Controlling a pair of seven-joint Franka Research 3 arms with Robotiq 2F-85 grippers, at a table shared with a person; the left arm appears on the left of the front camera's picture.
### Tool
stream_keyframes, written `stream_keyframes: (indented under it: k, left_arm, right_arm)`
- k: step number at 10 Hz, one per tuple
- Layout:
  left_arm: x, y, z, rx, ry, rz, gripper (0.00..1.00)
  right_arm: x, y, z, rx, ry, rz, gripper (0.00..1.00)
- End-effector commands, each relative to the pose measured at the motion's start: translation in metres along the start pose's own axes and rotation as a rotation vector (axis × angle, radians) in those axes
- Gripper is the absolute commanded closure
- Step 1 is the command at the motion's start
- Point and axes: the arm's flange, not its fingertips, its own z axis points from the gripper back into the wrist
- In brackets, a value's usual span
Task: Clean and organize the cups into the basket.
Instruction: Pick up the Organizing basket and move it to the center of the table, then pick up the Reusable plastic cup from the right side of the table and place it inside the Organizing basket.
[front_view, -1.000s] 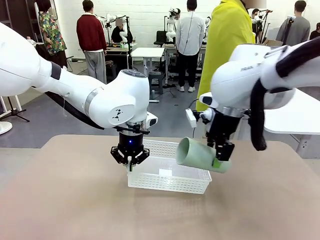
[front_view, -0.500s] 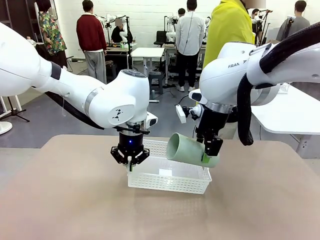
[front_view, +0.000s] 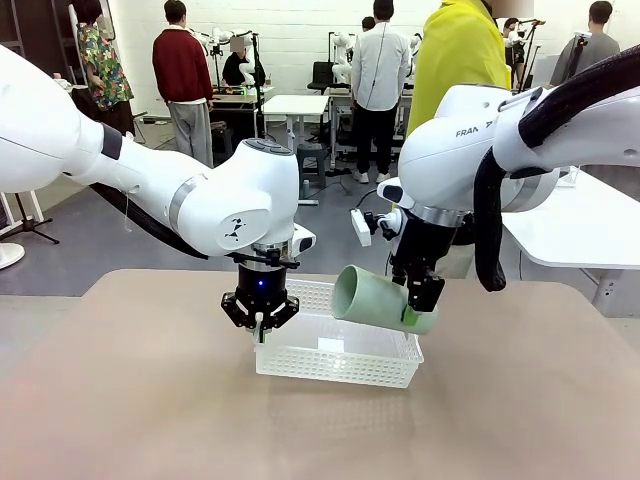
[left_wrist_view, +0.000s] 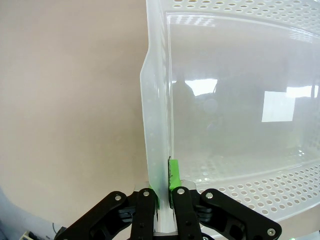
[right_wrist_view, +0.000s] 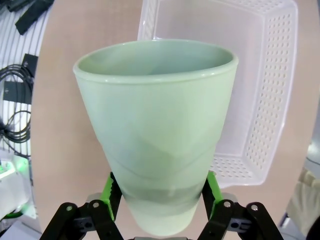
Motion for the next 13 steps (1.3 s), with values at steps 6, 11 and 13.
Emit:
stream_keyframes:
  k: [6, 11, 13]
  left_arm:
    - [0.000, 0.000, -0.001, 0.001, 0.000, 0.001, 1.00]
    - [0.000, 0.000, -0.001, 0.001, 0.000, 0.001, 1.00]
    - [0.000, 0.000, -0.001, 0.001, 0.000, 0.001, 1.00]
  right_arm:
    - [0.022, -0.037, -0.046, 0.017, -0.045, -0.026, 0.19]
    - [-0.001, -0.033, -0.069, 0.039, -0.085, -0.092, 0.19]
    - [-0.008, -0.025, -0.082, 0.049, -0.090, -0.099, 0.19]
